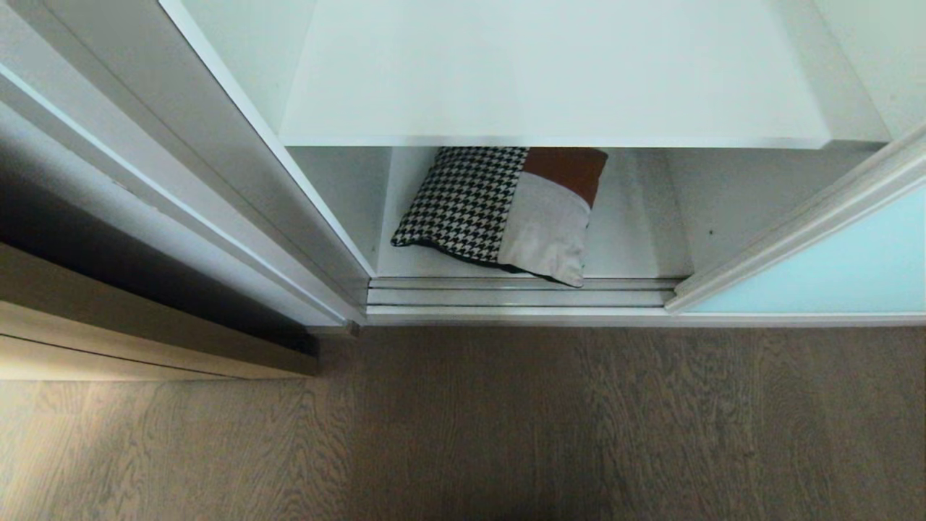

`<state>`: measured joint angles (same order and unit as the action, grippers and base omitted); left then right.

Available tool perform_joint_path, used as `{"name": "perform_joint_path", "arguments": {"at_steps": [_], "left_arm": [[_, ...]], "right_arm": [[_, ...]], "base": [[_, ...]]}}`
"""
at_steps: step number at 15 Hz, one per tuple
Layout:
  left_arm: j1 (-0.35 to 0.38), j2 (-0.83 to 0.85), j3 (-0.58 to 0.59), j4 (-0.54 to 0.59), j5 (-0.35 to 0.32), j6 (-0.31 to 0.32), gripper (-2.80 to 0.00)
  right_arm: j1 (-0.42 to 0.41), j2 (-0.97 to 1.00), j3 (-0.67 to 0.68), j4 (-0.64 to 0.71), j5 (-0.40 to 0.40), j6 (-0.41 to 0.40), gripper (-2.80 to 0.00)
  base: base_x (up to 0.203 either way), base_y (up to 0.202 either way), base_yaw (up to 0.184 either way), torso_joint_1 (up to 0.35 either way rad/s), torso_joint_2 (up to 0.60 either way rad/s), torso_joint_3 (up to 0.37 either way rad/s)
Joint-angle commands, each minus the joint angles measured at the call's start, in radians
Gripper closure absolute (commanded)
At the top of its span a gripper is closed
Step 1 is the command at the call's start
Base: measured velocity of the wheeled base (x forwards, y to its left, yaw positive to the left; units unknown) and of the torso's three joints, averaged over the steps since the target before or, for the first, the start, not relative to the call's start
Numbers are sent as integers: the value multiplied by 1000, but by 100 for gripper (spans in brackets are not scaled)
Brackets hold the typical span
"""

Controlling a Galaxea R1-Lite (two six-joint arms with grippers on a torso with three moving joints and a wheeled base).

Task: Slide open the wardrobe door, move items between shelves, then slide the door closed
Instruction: Open the door

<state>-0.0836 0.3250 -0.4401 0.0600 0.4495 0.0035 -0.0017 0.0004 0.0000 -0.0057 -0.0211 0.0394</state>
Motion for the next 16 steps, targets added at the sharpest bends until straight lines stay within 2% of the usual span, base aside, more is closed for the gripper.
{"name": "perform_joint_path", "arguments": {"at_steps": [1,2,3,6,9,11,12,14,15,16], "left_arm": [[35,-69,46,-12,23,-18,0],[46,-99,63,-15,-16,-19,0],[53,-108,72,-21,-91,-26,0],[61,-123,90,-20,-112,-30,0],[76,-293,263,-8,-174,22,0],[80,-326,369,-47,-217,45,0],[81,-325,412,-112,-263,43,0],[82,-324,434,-125,-445,38,0],[82,-324,438,-101,-489,35,0],[83,-324,435,-74,-477,26,0]], "right_arm": [[0,0,0,0,0,0,0],[0,0,0,0,0,0,0],[0,1,0,0,0,0,0],[0,0,0,0,0,0,0],[0,1,0,0,0,0,0],[0,1,0,0,0,0,0],[0,0,0,0,0,0,0],[0,0,0,0,0,0,0],[0,0,0,0,0,0,0],[0,1,0,0,0,0,0]], "base": [[0,0,0,0,0,0],[0,0,0,0,0,0],[0,0,0,0,0,0],[0,0,0,0,0,0],[0,0,0,0,0,0],[0,0,0,0,0,0],[0,0,0,0,0,0],[0,0,0,0,0,0],[0,0,0,0,0,0],[0,0,0,0,0,0]]}}
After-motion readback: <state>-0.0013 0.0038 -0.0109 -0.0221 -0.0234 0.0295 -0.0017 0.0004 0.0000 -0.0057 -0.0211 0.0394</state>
